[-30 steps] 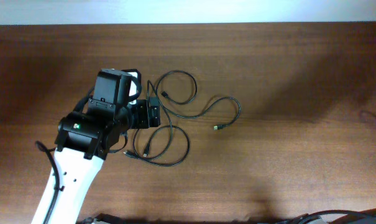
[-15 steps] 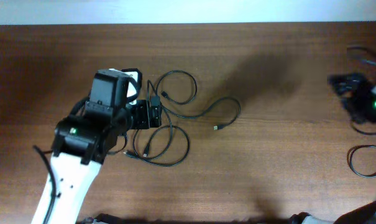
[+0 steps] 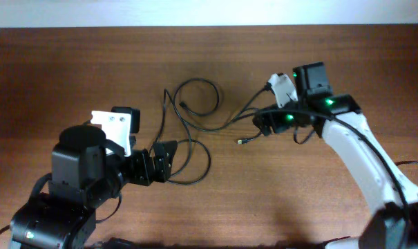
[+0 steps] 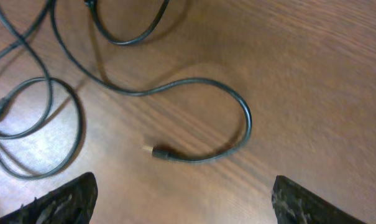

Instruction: Untangle cables

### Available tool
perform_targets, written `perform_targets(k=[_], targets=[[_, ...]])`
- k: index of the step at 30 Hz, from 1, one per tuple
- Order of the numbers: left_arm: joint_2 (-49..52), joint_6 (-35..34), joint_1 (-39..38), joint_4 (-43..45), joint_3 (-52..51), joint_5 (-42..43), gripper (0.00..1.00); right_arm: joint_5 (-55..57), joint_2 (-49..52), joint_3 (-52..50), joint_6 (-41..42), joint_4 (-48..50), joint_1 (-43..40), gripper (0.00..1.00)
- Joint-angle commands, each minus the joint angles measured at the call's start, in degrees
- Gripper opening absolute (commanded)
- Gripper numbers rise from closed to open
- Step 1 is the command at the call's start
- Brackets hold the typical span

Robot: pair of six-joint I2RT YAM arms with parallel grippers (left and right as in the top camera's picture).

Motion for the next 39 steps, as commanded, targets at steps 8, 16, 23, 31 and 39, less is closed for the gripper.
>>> perform_targets(k=[8,16,23,31,39], targets=[[-0.2,0.0,-0.2,1.7,0.3,2.1,1.00,0.4,16.4,0.1,-12.1,14.3,9.6,0.95],[-0.2,0.0,-0.2,1.7,0.3,2.1,1.00,-6.8,16.7,0.1,-21.2,18.0,9.7,0.95],[-0.2,0.0,-0.2,1.7,0.3,2.1,1.00,-8.0,17.1,0.1,-28.7,26.4,14.0,1.00],[-0.2,0.0,-0.2,1.5,0.3,1.9,1.00,-8.0,20.3,0.1,-28.4,35.8,15.4,1.00],[-0.2,0.0,-0.2,1.7,0.3,1.9,1.00,-9.0,27.2,0.1,-25.0,41.1,18.5,0.99]])
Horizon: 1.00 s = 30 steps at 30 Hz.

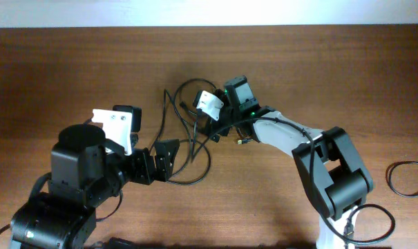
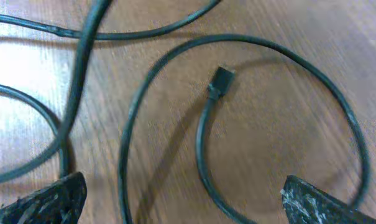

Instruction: Untangle cables

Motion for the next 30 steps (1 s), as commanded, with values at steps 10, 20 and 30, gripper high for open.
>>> perform_targets(k=[10,20,30], targets=[[-0.3,0.0,-0.2,0.2,0.3,0.6,1.00,1.9,5.8,0.4,9.8,5.4,2.2,0.15],[-0.3,0.1,-0.2,0.1,0.3,0.2,0.99,2.5,-4.5,5.8,24.7,13.0,-3.5,0.04],[-0.3,0.0,-0.2,-0.4,0.3,0.3,0.99,14.3,-29.2,5.8,24.8,3.4,-28.4,0.04]])
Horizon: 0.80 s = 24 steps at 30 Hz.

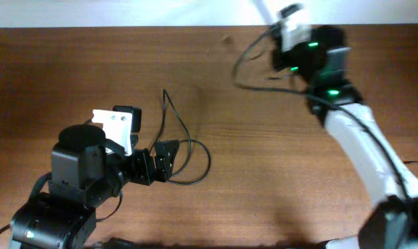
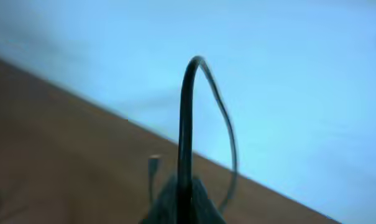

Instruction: Untangle cables

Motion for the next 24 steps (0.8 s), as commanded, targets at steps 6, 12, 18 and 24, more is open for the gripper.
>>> perform_targets(k=[6,12,18,24], targets=[[-0.3,0.0,-0.2,-0.1,0.3,0.3,0.99,2.4,-7.6,1.2,0.7,-15.1,-30.7,0.04],[-0.3,-0.2,-0.2,-0.2,0.3,2.7,0.99,6.0,-7.5,1.2,0.7,-17.8,-48.3,0.04],[-0.3,-1.7,-0.2,-0.2,0.3,3.5,0.99,6.1,-6.2,1.2,3.8,-18.3,-60.4,0.99],[-0.3,-1.7,-0.2,0.4,0.3,4.3,0.99,-4.1,-5.5,1.2,12.2,-18.5,-57.6,0.99]])
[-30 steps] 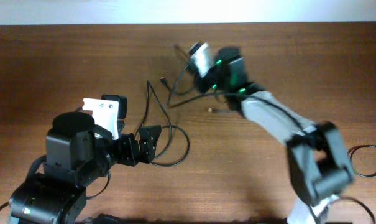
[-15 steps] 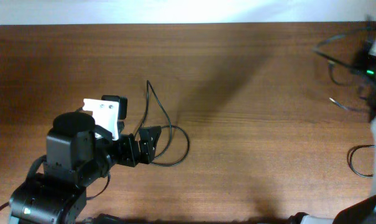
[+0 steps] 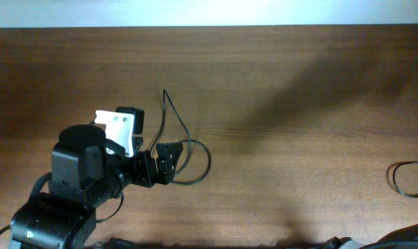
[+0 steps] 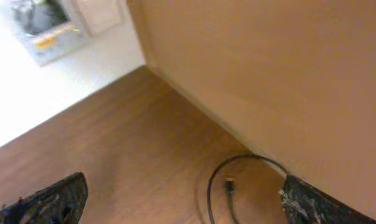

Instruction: Untangle cables

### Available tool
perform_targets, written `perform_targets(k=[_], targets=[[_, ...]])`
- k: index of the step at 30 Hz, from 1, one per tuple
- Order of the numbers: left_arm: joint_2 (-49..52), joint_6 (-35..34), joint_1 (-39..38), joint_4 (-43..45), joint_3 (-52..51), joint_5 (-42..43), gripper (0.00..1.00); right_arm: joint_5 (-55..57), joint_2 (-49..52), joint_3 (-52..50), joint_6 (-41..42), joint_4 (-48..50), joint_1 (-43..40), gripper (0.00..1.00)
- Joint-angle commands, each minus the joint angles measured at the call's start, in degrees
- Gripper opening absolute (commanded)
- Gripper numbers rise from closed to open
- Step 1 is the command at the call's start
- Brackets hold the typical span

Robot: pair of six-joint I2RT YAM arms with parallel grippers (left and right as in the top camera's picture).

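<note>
One black cable [image 3: 189, 146] lies on the wooden table [image 3: 285, 90], running from a free end at the back down into a loop by my left gripper [image 3: 168, 159]. Its jaws sit at the loop's left side; the overhead view does not show whether they grip the cable. A second black cable [image 4: 220, 180] lies coiled near the table's right edge, its plug end [image 4: 230, 184] inside the curve, and shows as a loop [image 3: 405, 176] in the overhead view. My right gripper [image 4: 178, 196] hangs above it, open and empty, fingers [image 4: 48, 202] wide apart.
Just beyond the second cable the table's right edge meets a tall beige panel [image 4: 268, 68]. White floor and a grey box [image 4: 48, 34] lie past the far corner. My left arm's bulk [image 3: 77, 180] fills the front left.
My right gripper, then shut on a cable held high over the table's back edge, is now open over the right edge, where that cable lies. The left gripper and its cable stayed put.
Two cables lay tangled mid-table with my right gripper open above a plug end. It then hung open low over the tangle. Later it was shut on one cable, lifted clear at the back. That cable now lies alone at the right edge, the other remaining by my left gripper.
</note>
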Motion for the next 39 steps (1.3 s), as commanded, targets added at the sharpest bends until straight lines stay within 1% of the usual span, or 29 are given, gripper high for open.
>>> perform_targets(k=[1,2,5,6,11,14,17,21,27,29,30,31,32,33,39], targets=[[-0.3,-0.6,-0.2,0.6,0.3,1.0,0.99,-10.0,0.5,0.7,1.5,-0.2,4.5,0.99],[-0.3,-0.6,-0.2,0.8,0.3,1.0,0.99,-14.8,0.5,0.7,0.1,-0.5,6.7,0.99],[-0.3,-0.6,-0.2,2.1,0.3,1.0,0.99,-23.1,0.5,0.7,-0.5,-2.7,13.7,0.99],[-0.3,-0.6,-0.2,2.6,0.3,1.0,0.99,-25.1,0.7,0.7,-0.5,-4.8,18.0,0.99],[-0.3,-0.6,-0.2,4.4,0.3,1.0,0.99,-25.2,4.5,0.7,-0.4,-10.4,39.1,0.99],[-0.3,-0.5,-0.2,4.4,0.3,1.0,0.99,-25.1,8.0,0.7,-0.4,-11.0,51.3,0.99],[-0.3,-0.6,-0.2,4.4,0.3,1.0,0.99,-24.6,12.5,0.7,-0.4,-9.4,63.0,0.99],[-0.3,-0.2,-0.2,4.4,0.3,0.9,0.99,-17.6,19.9,0.7,-0.4,-4.7,73.5,0.99],[-0.3,-0.2,-0.2,4.4,0.3,0.8,0.99,-16.3,31.4,0.7,-0.3,5.1,83.7,1.00],[-0.3,-0.2,-0.2,4.4,0.3,0.8,0.99,-11.4,35.4,0.7,4.1,9.3,86.2,0.65],[-0.3,-0.2,-0.2,4.4,0.3,0.8,0.99,-11.3,36.9,0.7,7.4,11.6,86.9,0.41],[-0.3,-0.1,-0.2,4.4,0.3,0.8,0.99,-11.3,37.8,0.7,11.1,13.6,87.4,0.29],[-0.3,-0.1,-0.2,4.4,0.3,0.8,0.99,-11.4,38.2,0.7,13.4,15.0,87.8,0.11],[-0.3,0.1,-0.2,4.4,0.3,0.8,0.99,-11.8,38.2,0.7,14.2,15.9,88.1,0.04],[-0.3,1.4,-0.2,4.4,0.3,0.8,0.99,-13.5,37.6,1.8,14.2,17.0,88.0,0.04]])
